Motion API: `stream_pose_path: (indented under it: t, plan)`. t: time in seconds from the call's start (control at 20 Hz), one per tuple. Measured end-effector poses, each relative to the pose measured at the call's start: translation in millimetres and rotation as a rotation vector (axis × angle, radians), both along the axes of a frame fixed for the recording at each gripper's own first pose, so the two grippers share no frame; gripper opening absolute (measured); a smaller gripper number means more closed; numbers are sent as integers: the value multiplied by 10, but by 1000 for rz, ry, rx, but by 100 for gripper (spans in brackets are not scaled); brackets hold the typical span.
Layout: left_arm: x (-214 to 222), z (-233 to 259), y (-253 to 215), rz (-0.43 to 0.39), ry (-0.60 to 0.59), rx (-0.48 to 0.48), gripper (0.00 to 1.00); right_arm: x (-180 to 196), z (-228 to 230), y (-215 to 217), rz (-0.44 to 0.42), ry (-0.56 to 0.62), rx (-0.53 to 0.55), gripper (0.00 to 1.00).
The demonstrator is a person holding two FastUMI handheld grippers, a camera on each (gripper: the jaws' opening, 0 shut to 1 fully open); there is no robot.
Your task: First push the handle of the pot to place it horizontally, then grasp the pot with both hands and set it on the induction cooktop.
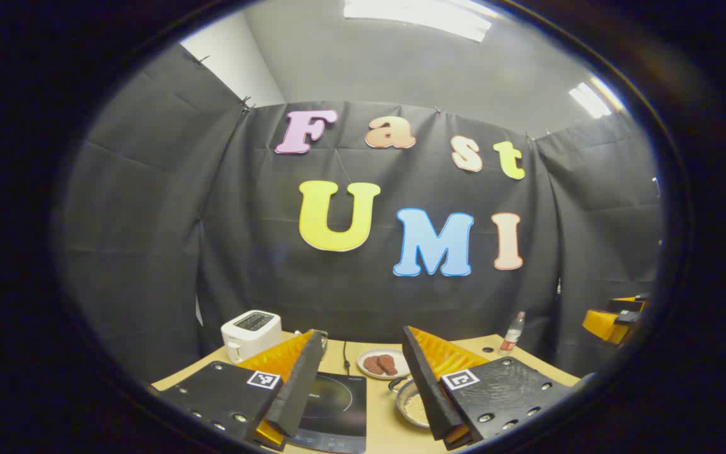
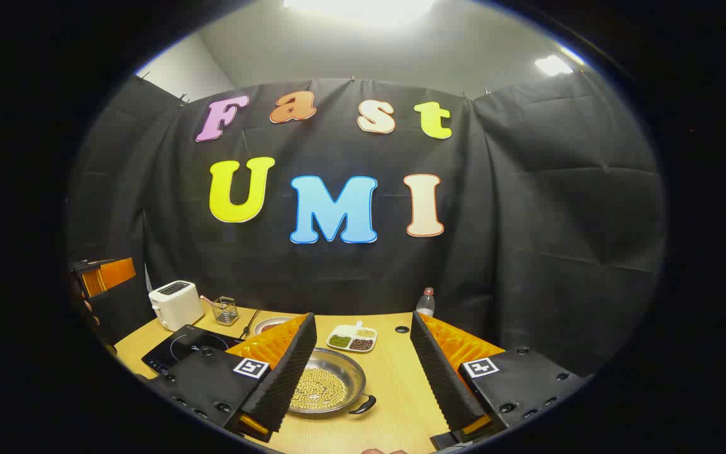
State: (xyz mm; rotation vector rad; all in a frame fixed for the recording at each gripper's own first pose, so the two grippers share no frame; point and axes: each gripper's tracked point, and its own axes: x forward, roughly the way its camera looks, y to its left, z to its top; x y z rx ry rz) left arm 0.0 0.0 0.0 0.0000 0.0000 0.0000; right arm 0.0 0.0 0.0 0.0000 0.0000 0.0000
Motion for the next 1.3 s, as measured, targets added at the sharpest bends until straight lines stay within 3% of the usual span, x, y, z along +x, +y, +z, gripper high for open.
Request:
stream_pose_path:
  t: [0.2, 0.3, 0.55, 0.75, 1.15, 1.2, 1.3]
  plan:
    - [-14, -168, -30, -9, 45, -4, 77, -23, -5, -14, -5, 7, 12, 96]
    - [-42, -234, -26, -1, 57, -11, 77, -34, -8, -15, -5, 7, 10, 92]
    - [-122, -376, -95, -26, 84, -39, 75, -71, -67, 10, 11, 22, 5, 93]
    - [-146, -351, -35, 0, 72, -73, 75, -65, -78, 17, 13, 27, 3, 93]
    - [-135, -297, -35, -20, 48, 1, 80, -8, -146, 108, 29, 53, -13, 96]
    - [-129, -302, -18, -21, 48, 7, 75, -5, -161, 144, 39, 61, -13, 93]
    - [-126, -332, -27, -37, 60, 6, 77, 33, -167, 210, 62, 75, -12, 93]
